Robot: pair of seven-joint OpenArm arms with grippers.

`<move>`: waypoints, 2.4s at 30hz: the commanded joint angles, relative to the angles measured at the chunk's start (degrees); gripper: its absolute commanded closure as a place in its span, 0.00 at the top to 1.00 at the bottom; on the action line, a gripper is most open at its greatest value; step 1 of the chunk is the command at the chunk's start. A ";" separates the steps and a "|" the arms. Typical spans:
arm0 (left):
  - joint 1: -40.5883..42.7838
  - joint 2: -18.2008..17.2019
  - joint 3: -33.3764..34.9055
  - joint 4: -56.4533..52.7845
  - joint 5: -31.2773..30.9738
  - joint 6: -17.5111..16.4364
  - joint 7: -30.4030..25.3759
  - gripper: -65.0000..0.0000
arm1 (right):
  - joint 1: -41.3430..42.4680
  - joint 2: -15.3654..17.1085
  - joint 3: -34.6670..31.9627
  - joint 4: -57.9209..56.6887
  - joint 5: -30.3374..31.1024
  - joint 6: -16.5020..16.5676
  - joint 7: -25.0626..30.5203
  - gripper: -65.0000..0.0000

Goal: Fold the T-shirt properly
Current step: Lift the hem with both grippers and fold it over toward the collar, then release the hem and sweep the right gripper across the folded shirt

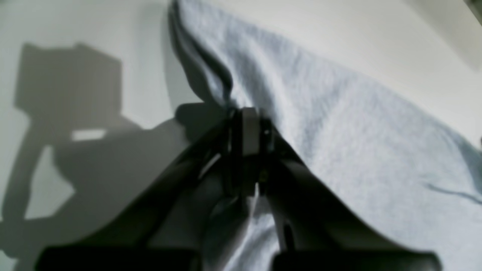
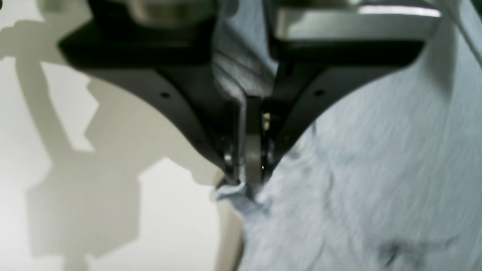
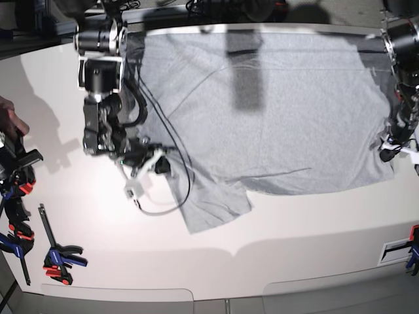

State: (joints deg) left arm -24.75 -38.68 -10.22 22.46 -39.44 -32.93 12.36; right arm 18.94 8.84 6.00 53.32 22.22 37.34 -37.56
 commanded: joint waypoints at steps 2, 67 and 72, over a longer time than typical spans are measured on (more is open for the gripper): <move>1.31 -2.54 -0.24 4.22 -1.64 -1.25 -0.37 0.00 | -1.27 0.33 0.00 7.08 4.22 0.46 -1.77 0.00; 24.79 -4.20 -23.43 27.91 -7.69 -1.25 12.07 0.22 | -19.47 3.87 21.79 36.48 21.97 0.39 -25.16 0.30; 24.79 -4.22 -26.62 32.79 -7.54 -1.27 12.50 0.22 | -12.96 3.37 22.64 36.46 21.42 0.37 -23.41 0.30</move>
State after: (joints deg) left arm 0.62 -40.99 -36.32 54.24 -46.11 -33.67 26.00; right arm 4.97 11.70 28.62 88.64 42.17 37.30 -62.33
